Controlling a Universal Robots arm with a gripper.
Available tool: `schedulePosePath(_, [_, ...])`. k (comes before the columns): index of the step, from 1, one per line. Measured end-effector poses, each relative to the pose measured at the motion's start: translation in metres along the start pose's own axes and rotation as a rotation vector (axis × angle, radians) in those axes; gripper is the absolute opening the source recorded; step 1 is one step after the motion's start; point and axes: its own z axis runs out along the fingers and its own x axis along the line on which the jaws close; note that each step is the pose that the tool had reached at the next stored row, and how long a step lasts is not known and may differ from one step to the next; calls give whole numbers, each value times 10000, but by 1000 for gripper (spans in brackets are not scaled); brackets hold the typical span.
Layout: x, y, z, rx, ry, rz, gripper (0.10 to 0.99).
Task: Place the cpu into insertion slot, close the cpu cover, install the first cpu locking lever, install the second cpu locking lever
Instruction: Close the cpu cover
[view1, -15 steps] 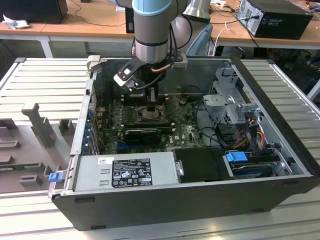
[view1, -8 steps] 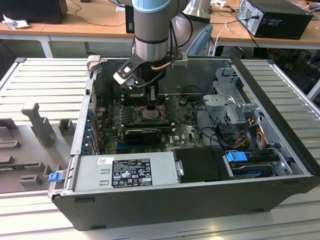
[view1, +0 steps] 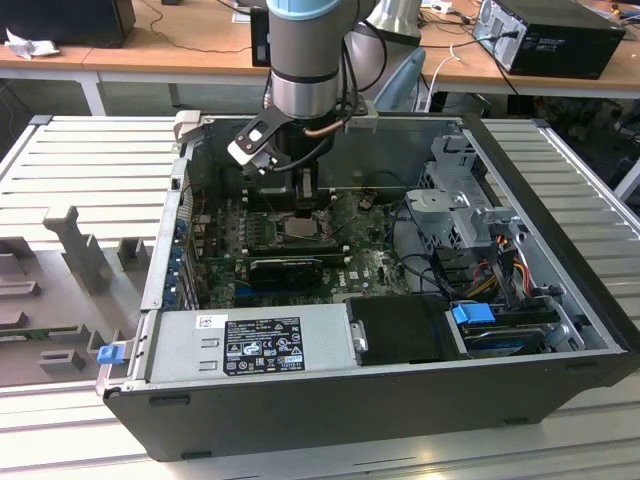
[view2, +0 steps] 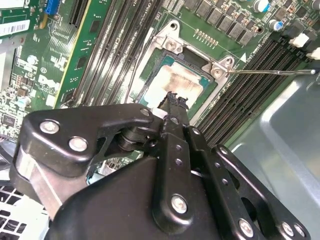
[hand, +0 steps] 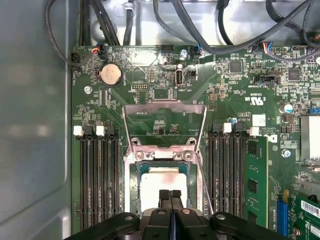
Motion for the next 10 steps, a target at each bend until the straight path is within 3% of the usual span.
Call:
schedulePosePath(6, [-26,40,-2,8,36,2,106])
schedulePosePath(10, [-25,43,-70,7,38,2,106])
